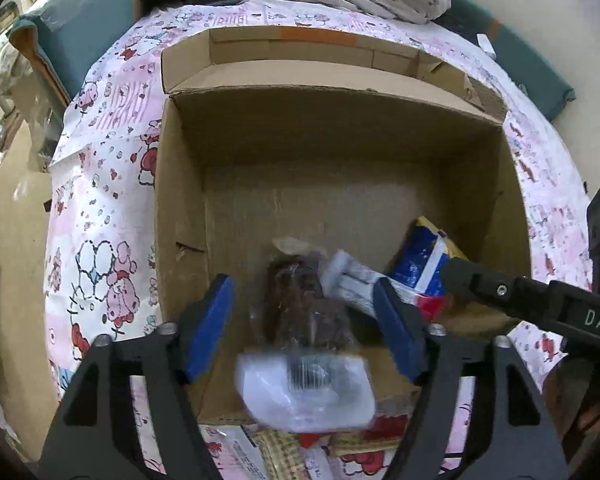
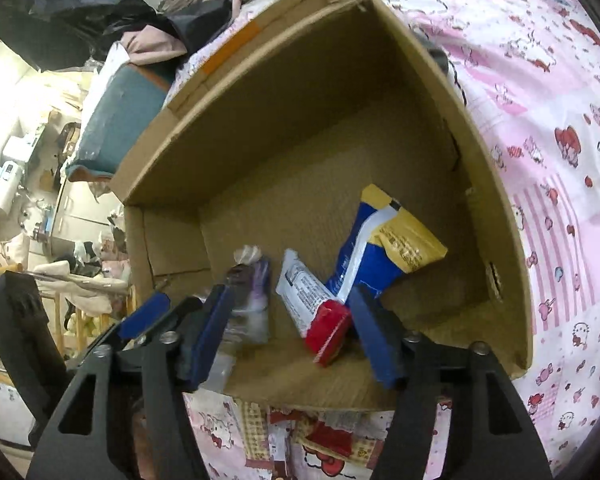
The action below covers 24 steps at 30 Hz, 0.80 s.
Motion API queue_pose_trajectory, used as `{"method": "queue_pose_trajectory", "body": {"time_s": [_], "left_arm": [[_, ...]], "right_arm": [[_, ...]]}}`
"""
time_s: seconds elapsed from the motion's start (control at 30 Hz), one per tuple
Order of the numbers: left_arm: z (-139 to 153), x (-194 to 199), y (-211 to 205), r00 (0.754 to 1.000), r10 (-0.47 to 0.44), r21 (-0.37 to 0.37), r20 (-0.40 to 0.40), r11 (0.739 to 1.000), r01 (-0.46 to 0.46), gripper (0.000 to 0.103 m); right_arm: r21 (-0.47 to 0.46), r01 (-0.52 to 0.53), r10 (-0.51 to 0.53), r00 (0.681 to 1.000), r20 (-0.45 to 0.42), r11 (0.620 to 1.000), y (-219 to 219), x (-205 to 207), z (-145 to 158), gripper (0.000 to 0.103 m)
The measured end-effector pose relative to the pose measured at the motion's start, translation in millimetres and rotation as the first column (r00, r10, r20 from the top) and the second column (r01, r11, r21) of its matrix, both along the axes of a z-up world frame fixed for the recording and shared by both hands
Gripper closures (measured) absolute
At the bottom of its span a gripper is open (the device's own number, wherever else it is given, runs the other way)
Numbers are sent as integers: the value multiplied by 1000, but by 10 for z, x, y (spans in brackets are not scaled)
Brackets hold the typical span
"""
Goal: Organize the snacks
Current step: 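Release the pastry into the box with the left gripper while the right releases its bar, then move both open grippers back over the remaining snacks beside the box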
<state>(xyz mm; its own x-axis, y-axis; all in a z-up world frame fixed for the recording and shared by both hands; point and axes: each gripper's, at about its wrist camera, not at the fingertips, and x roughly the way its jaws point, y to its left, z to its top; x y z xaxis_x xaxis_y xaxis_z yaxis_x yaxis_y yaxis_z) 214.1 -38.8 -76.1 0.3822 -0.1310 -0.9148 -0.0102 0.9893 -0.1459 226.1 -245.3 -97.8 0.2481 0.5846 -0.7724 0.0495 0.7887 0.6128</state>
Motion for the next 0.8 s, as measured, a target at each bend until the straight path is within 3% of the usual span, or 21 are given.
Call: {"method": "queue_pose_trajectory", "body": {"time_s": [0.07,0.43,0.8], "left_arm": [[46,-19,12,1000,6,-10,16,1000,-6,22],[204,-205,136,999,34,-54,23,998,-33,22],[312,-519,157,999,22,-44,36,999,-20,22]], "right_arm": [[0,2,-2,1000,12,1000,-16,-11,34,35],[3,14,-15,999,38,1000,-37,-88,178,28],[-25,9,-7,998,62,1000,-86,-343,352,20]]}}
